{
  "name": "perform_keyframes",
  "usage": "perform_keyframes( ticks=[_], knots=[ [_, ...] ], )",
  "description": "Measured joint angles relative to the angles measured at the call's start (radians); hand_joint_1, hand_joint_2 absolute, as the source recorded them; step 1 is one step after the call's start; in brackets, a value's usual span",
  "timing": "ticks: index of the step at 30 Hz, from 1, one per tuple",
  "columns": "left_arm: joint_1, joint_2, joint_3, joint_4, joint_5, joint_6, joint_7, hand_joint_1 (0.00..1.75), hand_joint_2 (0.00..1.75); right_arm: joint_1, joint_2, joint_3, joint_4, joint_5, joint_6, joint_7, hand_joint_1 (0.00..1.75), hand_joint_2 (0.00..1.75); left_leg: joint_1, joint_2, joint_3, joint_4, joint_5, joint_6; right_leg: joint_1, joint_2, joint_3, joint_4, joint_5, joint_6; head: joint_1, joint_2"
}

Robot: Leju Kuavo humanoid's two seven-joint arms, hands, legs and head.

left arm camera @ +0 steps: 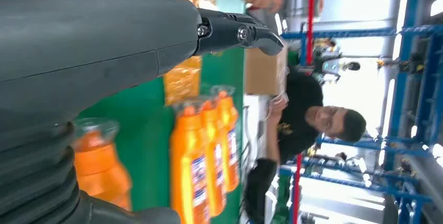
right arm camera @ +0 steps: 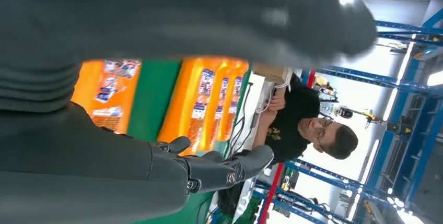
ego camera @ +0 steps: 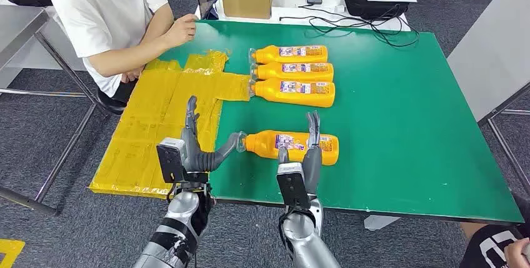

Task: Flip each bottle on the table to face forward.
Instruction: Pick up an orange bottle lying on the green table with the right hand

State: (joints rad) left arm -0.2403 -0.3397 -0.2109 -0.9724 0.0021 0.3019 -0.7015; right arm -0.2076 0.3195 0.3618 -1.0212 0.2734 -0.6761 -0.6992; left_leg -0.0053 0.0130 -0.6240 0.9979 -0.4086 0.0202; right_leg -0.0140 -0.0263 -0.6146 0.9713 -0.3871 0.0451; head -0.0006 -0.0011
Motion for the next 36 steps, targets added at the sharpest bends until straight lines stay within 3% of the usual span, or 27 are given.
perform_keyframes(
  ticks=[8, 17, 20, 24, 30, 36],
  knots=[
    [0.124, 0.021, -0.037, -0.088, -0.040, 0.033, 0.000, 0.00, 1.75, 0.049, -0.007, 0.003, 0.000, -0.100, 0.031, 0.000, 0.00, 0.00, 0.000, 0.000, 0.000, 0.000, -0.001, 0.000, 0.000, 0.000, -0.001, 0.000, -0.001, 0.000, 0.000, 0.000],
    [0.149, 0.024, -0.061, -0.123, -0.040, 0.033, 0.000, 0.00, 1.75, 0.057, -0.012, 0.019, 0.001, -0.052, 0.005, 0.000, 0.00, 0.00, 0.000, 0.000, 0.000, 0.000, -0.001, -0.001, 0.000, 0.000, 0.000, 0.000, 0.000, 0.000, 0.000, 0.000],
    [0.148, 0.024, -0.071, -0.125, -0.034, 0.026, 0.000, 0.00, 1.75, 0.066, -0.008, -0.011, -0.001, 0.218, -0.014, 0.001, 0.00, 0.00, 0.000, 0.000, 0.000, 0.000, -0.001, -0.001, 0.000, 0.000, 0.000, 0.000, 0.000, 0.000, 0.000, 0.000],
    [0.149, 0.025, -0.086, -0.140, -0.025, 0.018, 0.000, 0.00, 1.75, 0.088, 0.006, -0.122, -0.026, 0.622, -0.017, 0.043, 0.00, 0.00, 0.000, -0.001, 0.000, 0.000, -0.001, -0.001, 0.000, 0.000, 0.000, 0.000, -0.001, 0.000, 0.000, 0.000],
    [0.150, 0.025, -0.074, -0.155, 0.019, -0.044, 0.000, 0.00, 1.75, 0.068, 0.001, -0.284, -0.059, 0.929, -0.018, 0.185, 0.00, 0.00, 0.000, 0.000, 0.000, 0.000, -0.001, -0.001, 0.000, 0.000, 0.000, 0.000, 0.000, 0.000, 0.000, 0.000],
    [0.147, 0.023, -0.060, -0.152, 0.019, -0.084, 0.000, 0.00, 1.75, -0.033, -0.061, -0.310, 0.004, 1.086, -0.018, 0.358, 0.00, 0.00, 0.000, 0.001, 0.001, 0.000, 0.000, 0.000, 0.000, 0.000, 0.000, 0.000, 0.001, 0.000, 0.000, 0.000]
  ],
)
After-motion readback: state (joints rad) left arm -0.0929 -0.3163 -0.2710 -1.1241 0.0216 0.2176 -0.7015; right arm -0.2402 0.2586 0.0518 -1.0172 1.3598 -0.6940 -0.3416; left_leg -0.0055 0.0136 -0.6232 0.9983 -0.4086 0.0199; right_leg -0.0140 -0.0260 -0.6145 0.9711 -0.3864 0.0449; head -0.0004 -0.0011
